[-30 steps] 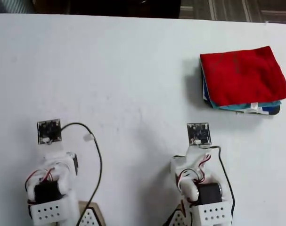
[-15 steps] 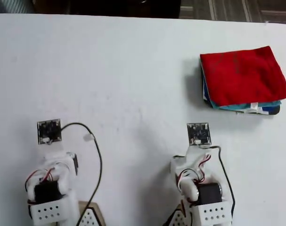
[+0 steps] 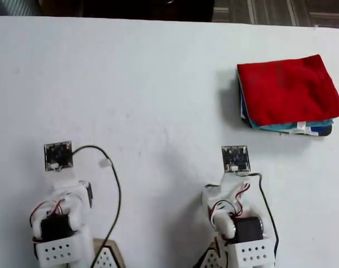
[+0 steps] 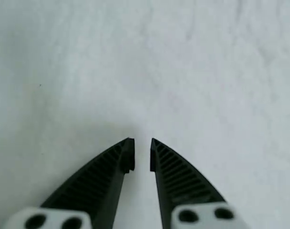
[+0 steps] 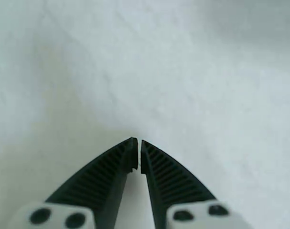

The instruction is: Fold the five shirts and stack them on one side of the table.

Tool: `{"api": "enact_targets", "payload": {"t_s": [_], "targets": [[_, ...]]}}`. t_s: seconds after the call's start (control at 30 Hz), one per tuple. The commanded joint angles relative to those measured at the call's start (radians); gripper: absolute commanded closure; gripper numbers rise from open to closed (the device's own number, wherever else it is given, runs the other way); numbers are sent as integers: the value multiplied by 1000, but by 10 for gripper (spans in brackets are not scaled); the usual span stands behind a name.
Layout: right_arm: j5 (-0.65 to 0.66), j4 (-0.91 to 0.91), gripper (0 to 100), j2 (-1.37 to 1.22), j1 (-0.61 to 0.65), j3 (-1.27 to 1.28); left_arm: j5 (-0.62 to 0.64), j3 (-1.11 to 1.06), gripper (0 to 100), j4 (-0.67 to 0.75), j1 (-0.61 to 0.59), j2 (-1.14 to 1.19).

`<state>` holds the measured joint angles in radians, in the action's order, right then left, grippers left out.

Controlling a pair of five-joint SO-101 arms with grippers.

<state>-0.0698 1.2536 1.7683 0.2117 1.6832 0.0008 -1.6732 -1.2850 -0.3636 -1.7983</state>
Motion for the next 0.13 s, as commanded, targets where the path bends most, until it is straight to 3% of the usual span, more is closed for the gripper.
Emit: {"api": "enact_targets", "payload": {"t_s": [0.0,0.1], "targets": [[-9,7,979,18,4,11,-8,-21,915,2,-8,-21],[-9,7,979,18,4,11,-8,-21,915,2,-8,-21]]}}
